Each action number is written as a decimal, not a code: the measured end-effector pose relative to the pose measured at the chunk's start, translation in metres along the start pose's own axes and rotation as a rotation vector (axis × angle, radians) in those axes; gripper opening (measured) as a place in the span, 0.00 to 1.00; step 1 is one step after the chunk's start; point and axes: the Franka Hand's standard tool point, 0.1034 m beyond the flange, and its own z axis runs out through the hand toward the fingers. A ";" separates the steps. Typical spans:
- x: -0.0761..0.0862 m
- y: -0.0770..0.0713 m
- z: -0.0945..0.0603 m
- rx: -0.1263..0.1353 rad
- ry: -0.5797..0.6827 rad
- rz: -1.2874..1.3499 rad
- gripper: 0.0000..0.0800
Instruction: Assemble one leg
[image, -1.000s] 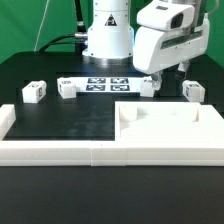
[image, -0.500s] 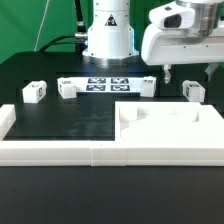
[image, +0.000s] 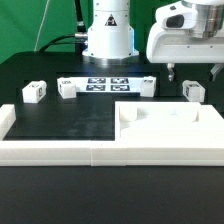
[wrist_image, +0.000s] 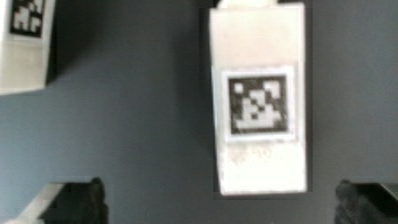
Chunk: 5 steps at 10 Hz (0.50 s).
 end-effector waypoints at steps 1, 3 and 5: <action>-0.002 0.000 0.000 -0.017 -0.057 -0.044 0.81; -0.005 -0.001 -0.002 -0.042 -0.242 -0.081 0.81; -0.004 -0.005 -0.002 -0.016 -0.392 -0.121 0.81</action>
Offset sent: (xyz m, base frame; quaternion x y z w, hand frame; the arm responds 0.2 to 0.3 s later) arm 0.0043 0.0160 0.0037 0.0409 -0.1512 -0.0519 0.9863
